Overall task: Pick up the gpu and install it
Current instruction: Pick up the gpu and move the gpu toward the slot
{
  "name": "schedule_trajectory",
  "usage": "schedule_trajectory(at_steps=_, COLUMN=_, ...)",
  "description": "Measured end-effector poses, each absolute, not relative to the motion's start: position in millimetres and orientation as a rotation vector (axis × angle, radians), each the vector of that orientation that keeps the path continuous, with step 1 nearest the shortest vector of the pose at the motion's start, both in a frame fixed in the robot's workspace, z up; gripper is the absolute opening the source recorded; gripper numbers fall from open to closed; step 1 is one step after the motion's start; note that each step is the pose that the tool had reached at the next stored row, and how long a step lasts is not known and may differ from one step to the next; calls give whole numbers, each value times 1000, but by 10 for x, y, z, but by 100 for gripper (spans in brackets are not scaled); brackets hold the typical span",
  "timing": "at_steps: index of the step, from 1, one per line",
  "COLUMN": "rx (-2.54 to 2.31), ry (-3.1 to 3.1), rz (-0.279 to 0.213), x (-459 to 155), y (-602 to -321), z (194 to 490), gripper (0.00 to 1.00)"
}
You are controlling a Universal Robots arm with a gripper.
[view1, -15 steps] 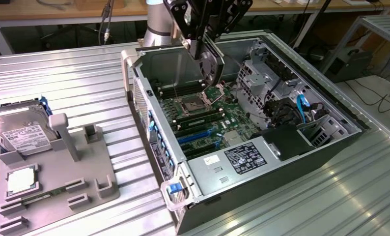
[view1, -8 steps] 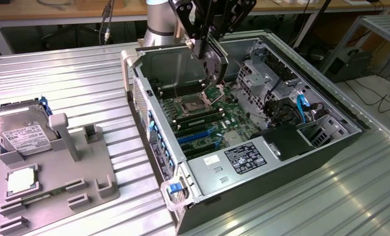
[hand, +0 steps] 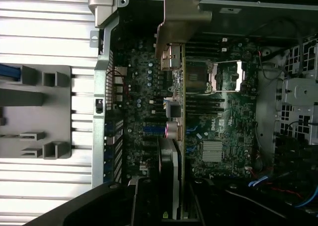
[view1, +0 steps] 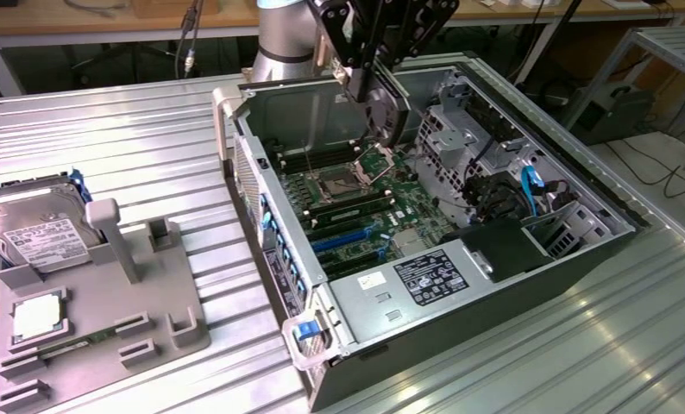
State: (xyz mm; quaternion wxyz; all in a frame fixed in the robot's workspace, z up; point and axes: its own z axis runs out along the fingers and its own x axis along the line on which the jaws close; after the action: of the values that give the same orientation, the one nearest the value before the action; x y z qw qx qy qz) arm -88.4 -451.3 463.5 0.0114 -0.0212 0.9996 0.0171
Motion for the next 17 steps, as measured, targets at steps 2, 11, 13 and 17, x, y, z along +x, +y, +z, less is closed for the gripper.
schedule_trajectory(at_steps=2, rx=-66, ry=3118, rz=53, x=-869, y=-4513, z=4635, gripper=28)
schedule_trajectory(at_steps=11, rx=-66, ry=3118, rz=53, x=-767, y=-4513, z=4635, gripper=28)
schedule_trajectory(at_steps=13, rx=-66, ry=3118, rz=53, x=-748, y=-4513, z=4635, gripper=28)
schedule_trajectory(at_steps=17, rx=-66, ry=3118, rz=53, x=-701, y=-4513, z=4635, gripper=28)
